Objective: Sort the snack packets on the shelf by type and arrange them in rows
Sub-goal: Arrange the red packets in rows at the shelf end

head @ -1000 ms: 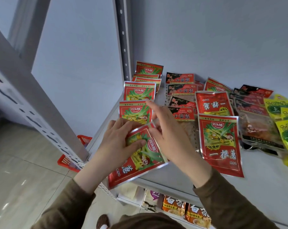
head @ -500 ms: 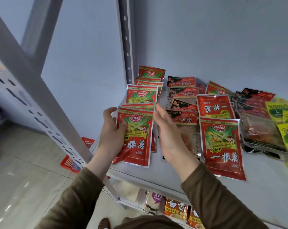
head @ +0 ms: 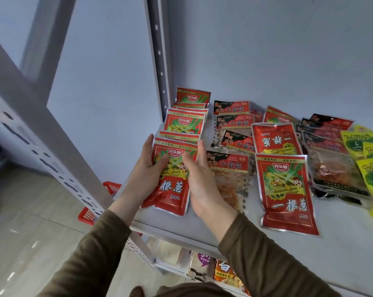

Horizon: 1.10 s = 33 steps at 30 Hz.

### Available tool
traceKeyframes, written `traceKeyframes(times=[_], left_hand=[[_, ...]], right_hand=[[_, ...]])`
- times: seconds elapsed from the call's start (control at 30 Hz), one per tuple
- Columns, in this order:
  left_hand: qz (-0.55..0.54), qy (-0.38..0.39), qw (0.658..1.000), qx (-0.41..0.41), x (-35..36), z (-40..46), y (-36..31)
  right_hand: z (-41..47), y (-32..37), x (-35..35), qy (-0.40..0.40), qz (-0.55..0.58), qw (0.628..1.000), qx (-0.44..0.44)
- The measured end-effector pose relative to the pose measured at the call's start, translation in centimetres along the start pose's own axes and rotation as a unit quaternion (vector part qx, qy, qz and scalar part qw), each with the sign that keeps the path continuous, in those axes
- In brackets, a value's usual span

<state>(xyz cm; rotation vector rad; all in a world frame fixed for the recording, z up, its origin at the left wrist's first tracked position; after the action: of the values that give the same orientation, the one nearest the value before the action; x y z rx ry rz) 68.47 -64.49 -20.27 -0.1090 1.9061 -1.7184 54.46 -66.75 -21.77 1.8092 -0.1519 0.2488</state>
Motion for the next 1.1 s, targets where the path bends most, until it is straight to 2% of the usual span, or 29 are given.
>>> traceKeyframes(times=[0.27, 0.57, 0.7, 0.87, 1.1], left_hand=[[-0.006, 0.024, 0.998, -0.058, -0.4, 1.9, 0.4], [-0.005, 0.024, 0.999, -0.042, 0.5, 2.9, -0.9], [-0.039, 0.007, 0.997, -0.058, -0.2, 2.8, -0.2], [-0.067, 0.000, 0.997, -0.036, -0.8, 2.4, -0.5], [-0.129, 0.015, 0.990, -0.050, -0.9, 2.2, -1.1]], right_hand=[[2.4, 1.6, -2.3, -0.053, -0.024, 0.998, -0.012], [2.7, 1.9, -0.8, -0.045, -0.024, 0.999, -0.012], [2.6, 2.1, -1.9, -0.060, -0.021, 0.998, -0.012], [1.8, 1.7, -2.6, -0.046, -0.038, 0.998, -0.026], [1.0, 2.4, -2.0, -0.039, -0.046, 0.997, -0.047]])
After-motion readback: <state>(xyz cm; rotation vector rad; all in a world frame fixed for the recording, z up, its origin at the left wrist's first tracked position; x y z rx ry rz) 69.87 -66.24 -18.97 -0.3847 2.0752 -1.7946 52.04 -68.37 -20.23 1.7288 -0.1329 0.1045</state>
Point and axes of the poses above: each hand's wrist, its own z-axis towards the middle knuckle, its own x-axis out of the palm, y = z × x, the point moved 10 cm from there along z, towards the middle knuckle, and after that the axes turned 11 degrees about -y, right-handed, at the moved point
